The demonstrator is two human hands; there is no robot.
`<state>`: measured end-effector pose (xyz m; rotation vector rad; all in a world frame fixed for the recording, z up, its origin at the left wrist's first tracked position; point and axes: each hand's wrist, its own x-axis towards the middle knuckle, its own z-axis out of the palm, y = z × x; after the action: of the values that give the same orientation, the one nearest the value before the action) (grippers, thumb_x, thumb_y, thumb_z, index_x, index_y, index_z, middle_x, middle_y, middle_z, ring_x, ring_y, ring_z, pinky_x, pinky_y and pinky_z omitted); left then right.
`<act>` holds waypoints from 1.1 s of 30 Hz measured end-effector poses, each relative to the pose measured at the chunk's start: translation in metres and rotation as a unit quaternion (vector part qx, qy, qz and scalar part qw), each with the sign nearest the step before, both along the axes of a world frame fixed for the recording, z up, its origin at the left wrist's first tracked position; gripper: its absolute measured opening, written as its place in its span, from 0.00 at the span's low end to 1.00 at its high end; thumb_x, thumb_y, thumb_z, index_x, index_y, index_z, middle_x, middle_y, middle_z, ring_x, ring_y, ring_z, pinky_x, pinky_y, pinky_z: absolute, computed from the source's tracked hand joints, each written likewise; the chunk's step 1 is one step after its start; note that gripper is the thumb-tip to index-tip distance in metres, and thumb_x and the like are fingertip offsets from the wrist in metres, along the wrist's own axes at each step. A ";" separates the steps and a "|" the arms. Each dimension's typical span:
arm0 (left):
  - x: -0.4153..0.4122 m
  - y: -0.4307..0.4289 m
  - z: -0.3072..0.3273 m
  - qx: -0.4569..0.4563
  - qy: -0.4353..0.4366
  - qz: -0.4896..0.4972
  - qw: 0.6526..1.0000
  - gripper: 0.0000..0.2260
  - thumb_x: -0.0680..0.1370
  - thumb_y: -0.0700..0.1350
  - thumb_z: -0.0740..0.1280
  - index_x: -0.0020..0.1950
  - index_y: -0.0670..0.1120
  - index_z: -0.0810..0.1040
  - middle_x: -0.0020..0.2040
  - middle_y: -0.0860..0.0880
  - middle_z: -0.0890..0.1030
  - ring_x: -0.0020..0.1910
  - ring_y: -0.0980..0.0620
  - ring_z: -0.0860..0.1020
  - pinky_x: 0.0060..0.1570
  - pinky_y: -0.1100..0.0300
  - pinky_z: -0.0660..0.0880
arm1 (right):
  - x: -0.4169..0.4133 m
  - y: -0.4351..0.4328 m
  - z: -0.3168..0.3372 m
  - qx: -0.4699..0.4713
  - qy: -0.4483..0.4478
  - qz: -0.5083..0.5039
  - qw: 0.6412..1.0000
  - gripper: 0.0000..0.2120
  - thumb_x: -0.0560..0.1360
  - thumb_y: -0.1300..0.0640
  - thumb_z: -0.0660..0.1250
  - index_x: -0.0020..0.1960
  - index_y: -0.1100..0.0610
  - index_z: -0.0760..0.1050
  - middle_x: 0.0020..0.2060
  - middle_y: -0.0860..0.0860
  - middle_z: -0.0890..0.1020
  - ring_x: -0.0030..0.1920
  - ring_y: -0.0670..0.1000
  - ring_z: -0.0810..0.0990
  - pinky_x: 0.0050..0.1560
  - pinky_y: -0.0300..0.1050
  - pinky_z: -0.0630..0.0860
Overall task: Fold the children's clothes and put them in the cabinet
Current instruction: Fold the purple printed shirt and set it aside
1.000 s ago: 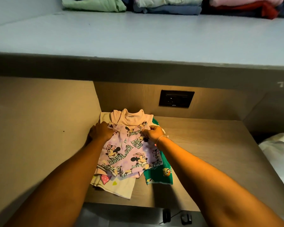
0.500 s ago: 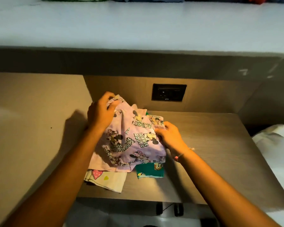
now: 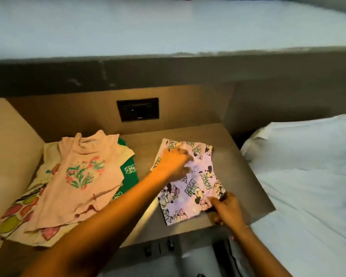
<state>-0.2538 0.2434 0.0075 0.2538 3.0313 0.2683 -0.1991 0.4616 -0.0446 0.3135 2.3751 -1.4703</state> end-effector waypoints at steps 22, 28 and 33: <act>0.150 -0.030 -0.013 0.553 -0.004 0.256 0.793 0.06 0.77 0.44 0.64 0.42 0.49 0.79 0.40 0.46 0.81 0.39 0.52 0.79 0.38 0.62 0.77 | -0.014 0.051 0.028 0.147 0.361 0.318 0.864 0.11 0.77 0.41 0.61 0.54 0.43 0.77 0.45 0.36 0.81 0.45 0.40 0.78 0.44 0.38 0.74; 0.056 -0.031 0.010 0.498 -0.093 0.323 0.799 0.10 0.80 0.43 0.63 0.40 0.46 0.78 0.36 0.48 0.79 0.33 0.55 0.75 0.31 0.64 0.70 | -0.049 0.035 0.044 0.199 0.261 0.240 0.914 0.08 0.74 0.48 0.70 0.51 0.48 0.82 0.39 0.46 0.85 0.37 0.46 0.80 0.36 0.40 0.75; -0.009 -0.012 0.004 0.493 -0.119 0.308 0.805 0.09 0.80 0.43 0.64 0.57 0.41 0.80 0.53 0.41 0.83 0.47 0.47 0.81 0.48 0.54 0.79 | -0.059 0.029 0.025 0.280 0.199 0.163 0.925 0.10 0.76 0.46 0.67 0.54 0.49 0.80 0.45 0.51 0.86 0.42 0.53 0.82 0.40 0.45 0.80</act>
<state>-0.2626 0.2317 0.0115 -0.6774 2.3107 1.7382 -0.2583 0.4908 -0.0194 -0.2773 2.9613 -0.7310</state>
